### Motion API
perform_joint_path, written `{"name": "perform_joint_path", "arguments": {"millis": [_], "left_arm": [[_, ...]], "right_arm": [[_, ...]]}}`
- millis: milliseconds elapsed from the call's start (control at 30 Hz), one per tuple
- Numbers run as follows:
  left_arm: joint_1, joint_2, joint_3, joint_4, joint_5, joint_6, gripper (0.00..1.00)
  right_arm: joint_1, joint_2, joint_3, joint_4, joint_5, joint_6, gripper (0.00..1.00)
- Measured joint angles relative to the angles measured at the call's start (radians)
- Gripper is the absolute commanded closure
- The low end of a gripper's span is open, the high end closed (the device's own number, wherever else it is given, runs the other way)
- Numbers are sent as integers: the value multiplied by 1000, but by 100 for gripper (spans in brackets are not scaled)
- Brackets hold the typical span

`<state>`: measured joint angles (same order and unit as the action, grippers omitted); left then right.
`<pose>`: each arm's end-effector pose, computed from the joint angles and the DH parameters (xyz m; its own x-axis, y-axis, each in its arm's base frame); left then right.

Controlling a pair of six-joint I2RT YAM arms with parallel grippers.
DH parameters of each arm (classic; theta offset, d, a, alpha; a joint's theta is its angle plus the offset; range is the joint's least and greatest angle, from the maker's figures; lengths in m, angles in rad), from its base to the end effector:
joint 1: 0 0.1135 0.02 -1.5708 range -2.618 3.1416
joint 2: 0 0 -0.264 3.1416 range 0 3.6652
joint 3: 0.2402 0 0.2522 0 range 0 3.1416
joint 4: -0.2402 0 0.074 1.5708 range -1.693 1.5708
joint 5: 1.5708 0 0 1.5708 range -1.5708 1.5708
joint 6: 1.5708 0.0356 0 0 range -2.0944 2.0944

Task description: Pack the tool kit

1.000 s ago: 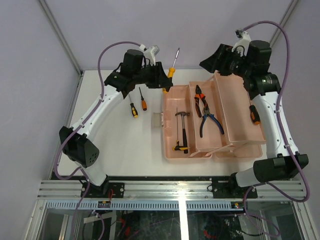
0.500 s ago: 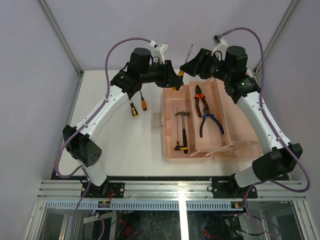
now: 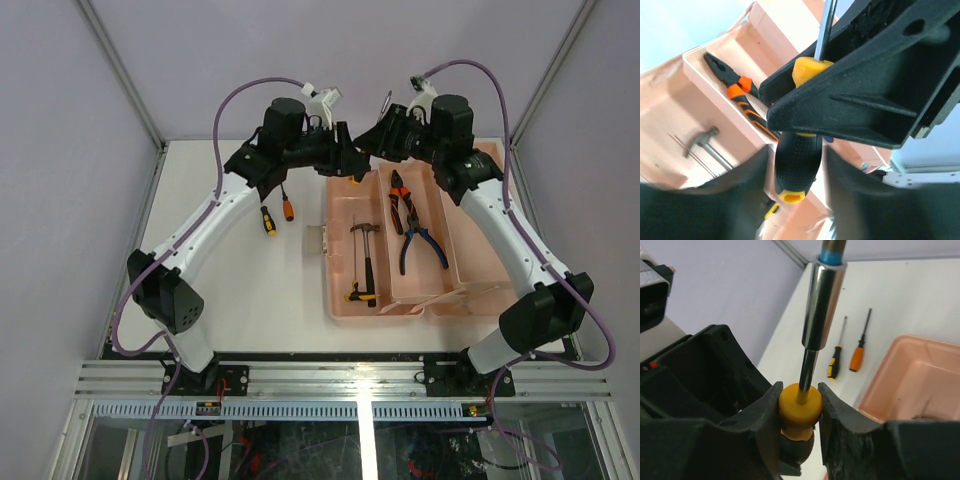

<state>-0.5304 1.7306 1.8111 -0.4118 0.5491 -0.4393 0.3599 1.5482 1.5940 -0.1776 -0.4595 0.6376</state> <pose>0.3357 -0.2184 0.4197 -0.6185 -0.0578 -0.7836 0.6565 0.5099 -0.5558 0.3323 0.1419 0.4347 -0.5317 0.3700 -0.7619 -0.5110 0.5772 0.6369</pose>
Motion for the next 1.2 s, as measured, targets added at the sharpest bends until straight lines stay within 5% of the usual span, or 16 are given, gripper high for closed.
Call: {"name": "perform_joint_path", "arguments": {"millis": [33,100,600,900,1200], "left_arm": [[0,0,-3,3,-9,-6,17],[6,0,-8,16,-19,-11,1],[331,-6,-116,-39,-166,7,0],[391,-6,-205,-173,-304,18,0],[402,-6,-232,-218,-354,32,3]], "right_arm": [[0,0,5,-9,6,-3,100],[1,0,32,-65,55,-39,100],[-241,112,741,-784,360,-461,100],[-235,118,491,-1006,486,-562,100],[-256,101,368,-1016,554,-617,100]]}}
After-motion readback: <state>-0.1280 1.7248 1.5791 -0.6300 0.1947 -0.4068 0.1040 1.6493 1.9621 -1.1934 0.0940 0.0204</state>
